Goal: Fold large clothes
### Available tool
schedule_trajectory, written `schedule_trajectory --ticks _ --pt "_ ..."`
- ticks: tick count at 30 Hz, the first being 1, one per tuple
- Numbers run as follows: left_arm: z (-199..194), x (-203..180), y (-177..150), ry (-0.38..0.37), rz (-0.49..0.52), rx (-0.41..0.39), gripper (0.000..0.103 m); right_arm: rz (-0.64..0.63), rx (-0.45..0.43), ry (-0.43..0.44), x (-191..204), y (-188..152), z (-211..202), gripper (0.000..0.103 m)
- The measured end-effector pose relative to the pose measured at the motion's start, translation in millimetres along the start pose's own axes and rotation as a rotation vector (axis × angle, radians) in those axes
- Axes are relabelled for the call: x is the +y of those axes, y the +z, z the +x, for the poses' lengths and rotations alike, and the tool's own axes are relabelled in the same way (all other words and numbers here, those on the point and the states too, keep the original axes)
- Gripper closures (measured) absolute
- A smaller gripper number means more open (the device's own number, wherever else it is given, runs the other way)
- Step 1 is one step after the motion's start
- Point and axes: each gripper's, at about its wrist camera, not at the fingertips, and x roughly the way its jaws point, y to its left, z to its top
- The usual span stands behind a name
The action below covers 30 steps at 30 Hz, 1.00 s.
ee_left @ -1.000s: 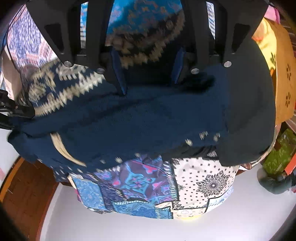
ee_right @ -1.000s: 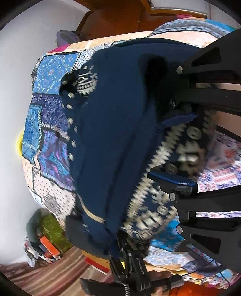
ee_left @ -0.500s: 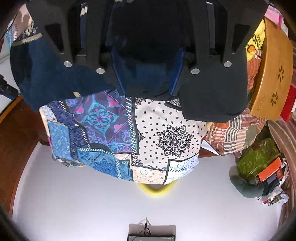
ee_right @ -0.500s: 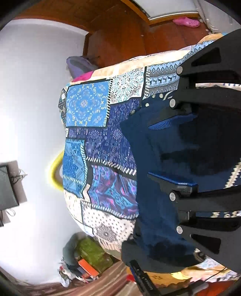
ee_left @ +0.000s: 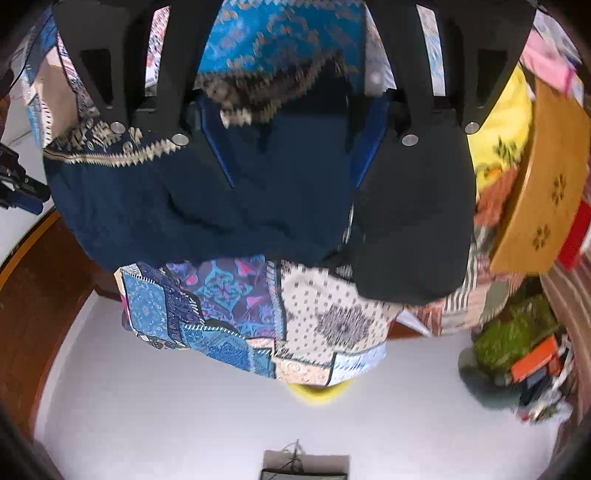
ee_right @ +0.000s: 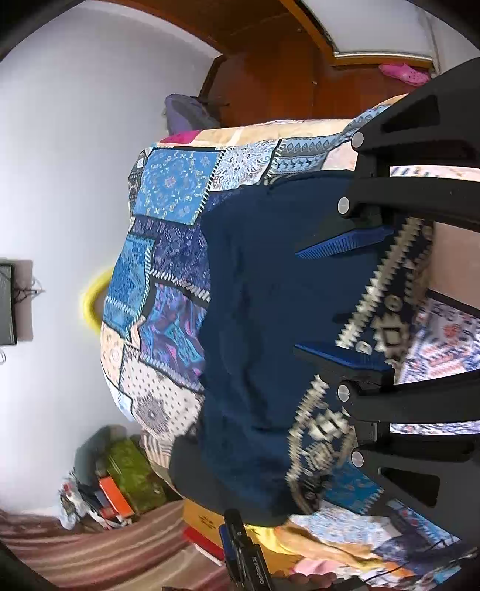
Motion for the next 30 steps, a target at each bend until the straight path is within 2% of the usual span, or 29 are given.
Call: schedule_trajectory --ticks 3,8,16,18,21,27,30 --pt "-3.9 12.1 -21.7 -0.022 -0.073 0.012 0.039 -0.015 0.008 0.005 7.1 -10.4 -7.6 0.053" --pt "2.2 34.1 -57.1 -0.081 -0.221 0.029 0.039 -0.039 0.029 0.008 15.2 -23.5 -8.1 0.052" --pt "53.9 61.7 -114.3 -0.178 -0.465 0.146 0.039 -0.054 0.071 0.003 20.1 -35.4 5.1 0.052" --pt "66.6 62.0 -121.3 -0.239 -0.505 0.147 0.039 -0.051 0.084 0.006 19.0 -36.9 10.1 0.052" --pt "84.1 58.5 -125.5 -0.317 -0.520 0.147 0.039 -0.041 0.098 0.011 17.7 -39.4 16.1 0.052" --pt "105.1 55.1 -119.7 -0.369 -0.568 0.083 0.039 -0.028 0.129 0.018 14.4 -41.7 29.8 0.052" --pt "101.1 51.6 -116.9 -0.378 -0.558 0.037 0.039 -0.026 0.146 0.020 14.6 -42.4 36.0 0.052"
